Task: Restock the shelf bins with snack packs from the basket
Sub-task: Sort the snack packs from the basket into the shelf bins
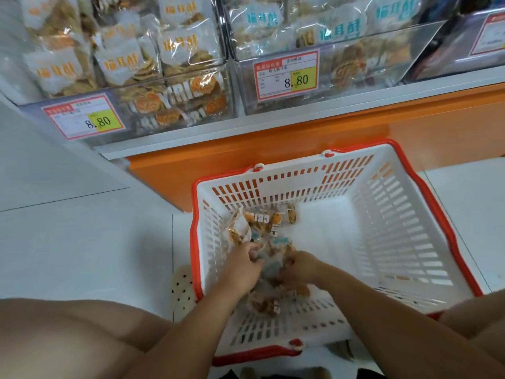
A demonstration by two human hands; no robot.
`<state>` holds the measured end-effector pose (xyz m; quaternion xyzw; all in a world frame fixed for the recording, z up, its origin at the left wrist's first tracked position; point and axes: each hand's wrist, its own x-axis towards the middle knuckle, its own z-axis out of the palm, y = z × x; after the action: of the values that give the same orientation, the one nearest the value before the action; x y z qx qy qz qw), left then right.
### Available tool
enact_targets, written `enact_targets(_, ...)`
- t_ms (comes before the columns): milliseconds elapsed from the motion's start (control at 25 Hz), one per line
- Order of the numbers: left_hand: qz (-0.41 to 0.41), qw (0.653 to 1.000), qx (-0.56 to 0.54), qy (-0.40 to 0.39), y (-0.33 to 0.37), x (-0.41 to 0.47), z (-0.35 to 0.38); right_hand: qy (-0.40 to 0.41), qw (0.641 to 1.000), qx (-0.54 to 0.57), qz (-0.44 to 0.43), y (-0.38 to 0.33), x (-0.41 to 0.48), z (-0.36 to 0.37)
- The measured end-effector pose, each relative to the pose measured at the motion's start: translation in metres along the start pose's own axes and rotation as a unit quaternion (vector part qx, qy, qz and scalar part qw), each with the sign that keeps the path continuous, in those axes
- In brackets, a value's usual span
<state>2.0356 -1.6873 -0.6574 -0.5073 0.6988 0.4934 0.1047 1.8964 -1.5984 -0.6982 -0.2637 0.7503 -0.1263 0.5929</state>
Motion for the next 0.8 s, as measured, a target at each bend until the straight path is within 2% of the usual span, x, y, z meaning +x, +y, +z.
enact_targets(80,0.003,1.000,-0.022,-0.004,0.004,-0.004,-0.001,0.036,0.974,0.222,-0.008,-0.001,-0.013,-0.022)
enact_targets(200,-0.006,0.995,-0.098,-0.029,0.016,-0.009,-0.001,0.012,0.930,0.361,-0.072,-0.004,-0.031,-0.043)
enact_targets(280,-0.019,0.975,-0.212,-0.064,0.022,-0.009,0.000,0.007,0.918,0.381,-0.110,-0.009,-0.045,-0.048)
enact_targets(360,-0.023,0.940,-0.326,-0.101,0.031,-0.012,0.001,0.013,0.911,0.387,-0.140,-0.009,-0.058,-0.049)
enact_targets(400,-0.017,0.930,-0.351,-0.110,0.034,-0.012,0.002,0.014,0.904,0.399,-0.150,-0.009,-0.064,-0.050)
enact_targets(800,-0.006,0.911,-0.393,-0.126,0.055,-0.025,0.006,0.027,0.868,0.463,-0.178,-0.001,-0.084,-0.056)
